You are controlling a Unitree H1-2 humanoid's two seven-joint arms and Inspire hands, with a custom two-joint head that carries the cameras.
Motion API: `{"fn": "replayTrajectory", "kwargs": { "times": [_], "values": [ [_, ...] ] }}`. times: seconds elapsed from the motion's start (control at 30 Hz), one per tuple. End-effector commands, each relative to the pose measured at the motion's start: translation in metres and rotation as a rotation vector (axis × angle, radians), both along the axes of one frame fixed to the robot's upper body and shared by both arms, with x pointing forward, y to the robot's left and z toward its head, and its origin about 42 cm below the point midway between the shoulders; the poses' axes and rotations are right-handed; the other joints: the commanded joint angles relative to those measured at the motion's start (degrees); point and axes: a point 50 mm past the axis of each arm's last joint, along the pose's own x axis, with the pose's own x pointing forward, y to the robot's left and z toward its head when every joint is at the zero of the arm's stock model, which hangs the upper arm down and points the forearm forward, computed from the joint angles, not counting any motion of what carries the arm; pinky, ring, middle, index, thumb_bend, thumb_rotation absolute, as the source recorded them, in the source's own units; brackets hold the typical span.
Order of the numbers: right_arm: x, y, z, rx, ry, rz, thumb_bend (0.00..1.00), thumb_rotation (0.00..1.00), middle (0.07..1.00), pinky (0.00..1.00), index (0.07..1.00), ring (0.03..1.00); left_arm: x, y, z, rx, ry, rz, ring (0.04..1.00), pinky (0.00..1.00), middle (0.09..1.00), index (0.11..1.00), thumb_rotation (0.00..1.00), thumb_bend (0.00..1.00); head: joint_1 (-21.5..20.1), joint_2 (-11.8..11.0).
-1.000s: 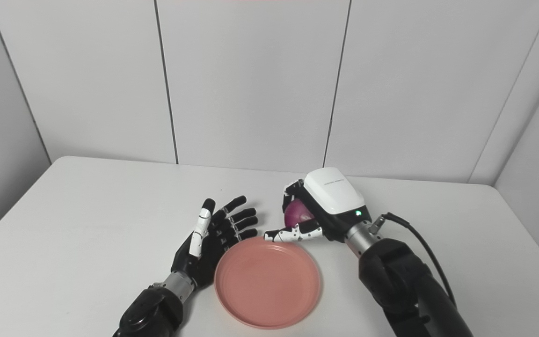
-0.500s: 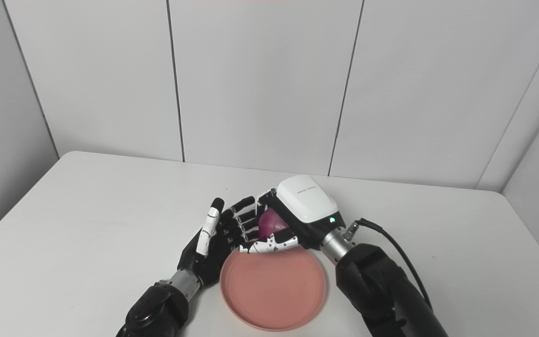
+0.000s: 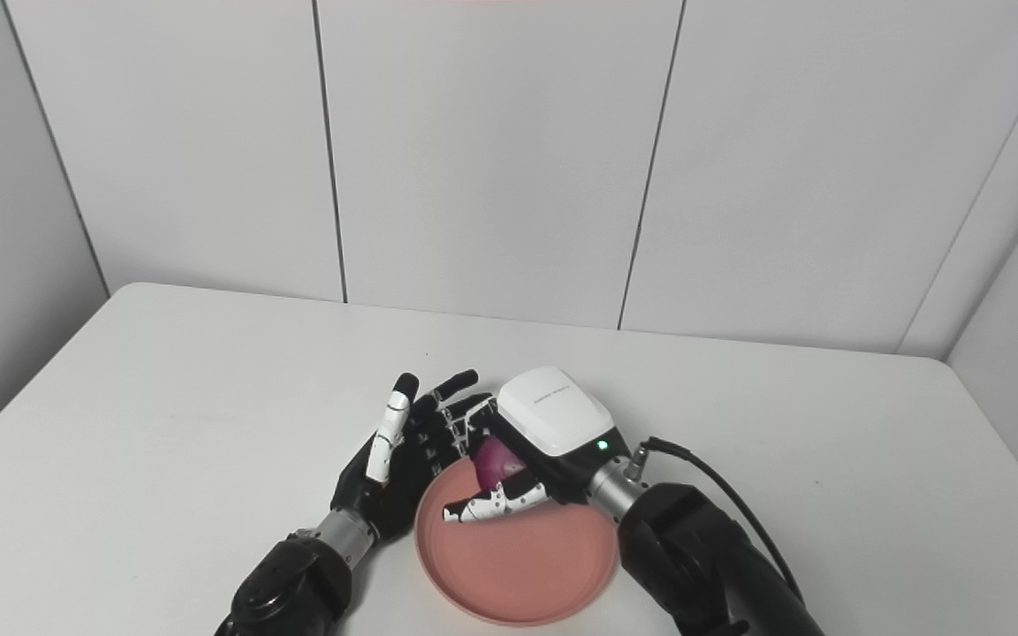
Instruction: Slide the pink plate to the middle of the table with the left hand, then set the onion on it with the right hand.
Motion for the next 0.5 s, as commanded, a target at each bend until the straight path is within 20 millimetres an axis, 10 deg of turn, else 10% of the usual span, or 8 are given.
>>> {"fn": "replayTrajectory", "kwargs": {
  "times": [0.0, 0.47],
  "values": [
    [0.003, 0.0, 0.02, 0.0, -0.074, 0.046, 0.48, 0.6, 0.322, 0.18, 0.424, 0.246, -0.011, 0.009, -0.022, 0.026, 0.118, -0.004, 0.796, 0.73, 0.792, 0.797, 0.9, 0.74, -0.07, 0.0],
    [-0.011, -0.017, -0.005, -0.012, -0.055, 0.027, 0.53, 0.64, 0.349, 0.2, 0.455, 0.264, -0.01, 0.012, -0.021, 0.029, 0.132, -0.001, 0.78, 0.74, 0.774, 0.809, 0.89, 0.74, -0.76, 0.08]
  ]
}}
